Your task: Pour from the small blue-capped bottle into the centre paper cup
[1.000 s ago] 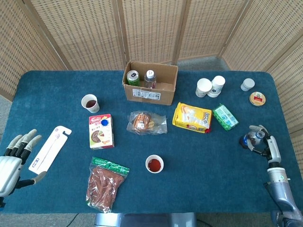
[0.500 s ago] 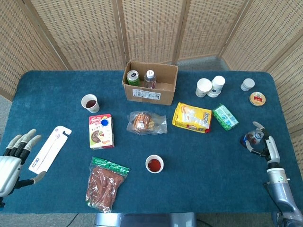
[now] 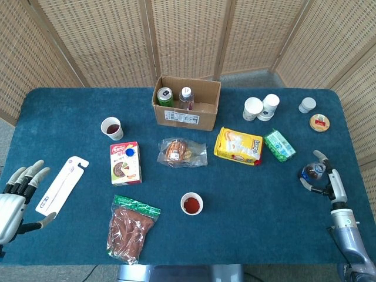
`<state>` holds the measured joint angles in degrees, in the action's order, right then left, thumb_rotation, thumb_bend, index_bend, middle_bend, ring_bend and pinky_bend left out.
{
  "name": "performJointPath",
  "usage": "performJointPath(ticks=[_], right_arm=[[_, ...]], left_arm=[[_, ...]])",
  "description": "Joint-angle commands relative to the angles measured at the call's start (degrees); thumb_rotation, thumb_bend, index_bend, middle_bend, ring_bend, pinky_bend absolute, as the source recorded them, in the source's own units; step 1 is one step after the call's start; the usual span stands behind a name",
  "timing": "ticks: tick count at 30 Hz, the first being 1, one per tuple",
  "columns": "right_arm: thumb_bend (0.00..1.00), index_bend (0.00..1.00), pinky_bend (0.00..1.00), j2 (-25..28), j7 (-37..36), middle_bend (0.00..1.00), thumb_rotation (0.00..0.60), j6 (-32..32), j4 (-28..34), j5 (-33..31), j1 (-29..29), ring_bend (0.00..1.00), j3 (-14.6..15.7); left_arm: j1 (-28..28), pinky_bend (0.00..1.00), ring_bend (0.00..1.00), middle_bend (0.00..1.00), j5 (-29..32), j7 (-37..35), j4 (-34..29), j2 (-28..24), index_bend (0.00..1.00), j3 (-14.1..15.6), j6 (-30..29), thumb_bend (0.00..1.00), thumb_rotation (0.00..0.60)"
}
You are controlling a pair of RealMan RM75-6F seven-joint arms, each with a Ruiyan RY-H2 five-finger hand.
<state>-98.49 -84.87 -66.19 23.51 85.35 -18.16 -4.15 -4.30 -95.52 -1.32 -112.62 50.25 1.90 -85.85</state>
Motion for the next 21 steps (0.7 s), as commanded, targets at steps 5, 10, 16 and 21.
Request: performJointPath(ticks=[5,10,16,21], right_arm=[[0.17,0.03,0.06,0.5,1.0,0.00,0.600,0.4,1.0,-0.1,0.0,0.00,0.2],[0.17,0.03,0.05,0.8,1.3,0.00,0.600,0.4,1.5,-0.2,0.0,0.00,0.1],[0.17,0.03,0.03,1.3,1.5,0.00,0.600,0.1,2.2,0.1,-0.1,0.00,0.3],[0.17,0.03,0.02,1.4,1.7,0.00,0.600,0.1,2.3,0.0,-0.1,0.00,0.3]], left_arm=[[0.0,0.00,0.00,0.00,-0.1,0.0,0.0,0.0,0.00,0.0,0.0,0.25,0.600],[0.0,0.00,0.00,0.00,0.0,0.0,0.0,0.0,0.00,0.0,0.0,0.25,0.600],[0.0,0.00,0.00,0.00,-0.1,0.0,0.0,0.0,0.00,0.0,-0.1,0.25,0.600],[0.0,0.00,0.00,0.00,-0.1,-0.1,0.1,-0.1,0.00,0.1,-0.1,0.25,0.600]])
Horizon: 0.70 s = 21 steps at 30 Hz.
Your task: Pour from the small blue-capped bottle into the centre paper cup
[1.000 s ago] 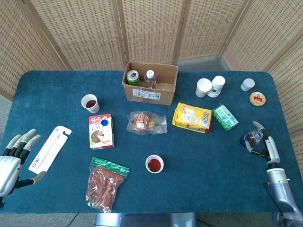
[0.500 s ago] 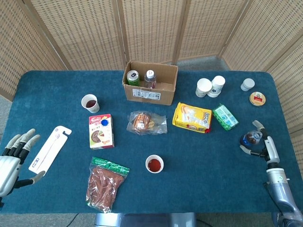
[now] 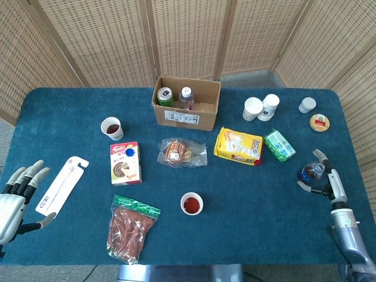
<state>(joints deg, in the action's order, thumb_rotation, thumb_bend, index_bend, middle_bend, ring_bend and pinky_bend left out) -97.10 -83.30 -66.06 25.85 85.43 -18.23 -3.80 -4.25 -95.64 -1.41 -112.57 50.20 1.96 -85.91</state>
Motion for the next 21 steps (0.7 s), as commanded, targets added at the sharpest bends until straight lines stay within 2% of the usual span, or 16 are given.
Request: performJointPath(ticks=[1,21], right_arm=[[0.17,0.03,0.02,0.0,0.2,0.00,0.600,0.0,0.0,-0.1,-0.1,0.00,-0.1],[0.17,0.03,0.00,1.6,2.6,0.00,0.600,-0.5,2.4,-1.3,-0.5,0.00,-1.5]], left_arm=[[0.0,0.00,0.00,0.00,0.0,-0.1,0.0,0.0,0.00,0.0,0.0,0.25,0.600],[0.1,0.00,0.00,0.00,-0.3,-0.8,0.3,-0.3,0.00,0.0,-0.4,0.25,0.600]])
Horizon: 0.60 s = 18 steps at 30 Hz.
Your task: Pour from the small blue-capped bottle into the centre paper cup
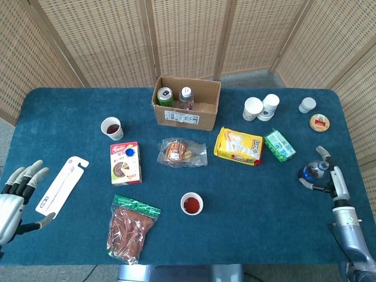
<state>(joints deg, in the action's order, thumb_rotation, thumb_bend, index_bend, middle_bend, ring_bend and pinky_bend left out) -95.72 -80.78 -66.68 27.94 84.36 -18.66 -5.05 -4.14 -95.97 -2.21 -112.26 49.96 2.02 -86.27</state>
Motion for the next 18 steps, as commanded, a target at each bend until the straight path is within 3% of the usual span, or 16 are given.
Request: performJointPath(ticks=[1,18], right_arm=[[0.17,0.03,0.00,0.3,0.2,0.00,0.600,0.2,0.5,-0.4,0.0,0.00,-0.3],[0.17,0.03,0.00,1.5,2.2,0.00,0.600,-1.1,2.5,-1.4,0.4,0.00,-1.6]], left_arm=[[0.0,0.00,0.00,0.00,0.1,-0.1,0.0,0.0,0.00,0.0,0.0,0.25,0.600],[0.0,0.00,0.00,0.00,-0.3,-1.0,0.2,-0.3,0.00,0.0,-0.3,0.25,0.600]])
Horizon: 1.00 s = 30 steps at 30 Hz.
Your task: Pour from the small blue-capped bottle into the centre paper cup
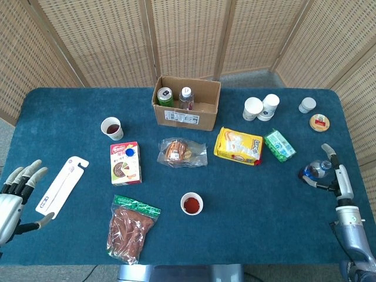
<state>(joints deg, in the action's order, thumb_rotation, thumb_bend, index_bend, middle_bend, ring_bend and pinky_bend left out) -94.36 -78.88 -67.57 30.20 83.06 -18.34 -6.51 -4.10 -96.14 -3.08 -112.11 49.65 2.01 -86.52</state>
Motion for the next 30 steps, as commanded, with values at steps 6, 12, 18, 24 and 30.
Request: performJointPath(ticks=[6,12,18,24,30], right_arm=[[0.17,0.03,0.00,0.8,0.8,0.00,0.600,-0.4,1.3,-0.6,0.1,0.00,-0.7],[0.17,0.03,0.00,1.1,1.0,0.00,0.600,-0.3,1.9,-1.3,0.2,0.00,-1.5],[0.17,0.03,0.00,1.6,1.3,0.00,0.600,-1.2,2.2,-2.0,0.6,0.00,-2.4],[0.17,0.03,0.00,2.9,1.5,0.00,0.600,-3.5,4.2,-1.9,1.8,0.00,-2.6],[0.17,0.03,0.00,4.5,2.6,0.00,0.600,-5.7,7.1,-1.9,3.1,0.00,-2.7]], left_arm=[[0.1,0.00,0.00,0.00,-0.3,-0.5,0.2,-0.1,0.00,0.1,-0.3,0.25,0.600],[0.1,0.00,0.00,0.00,-0.4,-0.7,0.3,-0.2,0.00,0.1,-0.4,0.25,0.600],[0.2,0.00,0.00,0.00,-0.5,-1.1,0.4,-0.4,0.00,0.1,-0.6,0.25,0.600],[0.3,0.00,0.00,0.00,-0.7,-1.7,0.6,-0.5,0.00,0.1,-0.9,0.25,0.600],[0.4,0.00,0.00,0.00,-0.9,-2.2,0.8,-0.7,0.00,0.2,-1.2,0.25,0.600]])
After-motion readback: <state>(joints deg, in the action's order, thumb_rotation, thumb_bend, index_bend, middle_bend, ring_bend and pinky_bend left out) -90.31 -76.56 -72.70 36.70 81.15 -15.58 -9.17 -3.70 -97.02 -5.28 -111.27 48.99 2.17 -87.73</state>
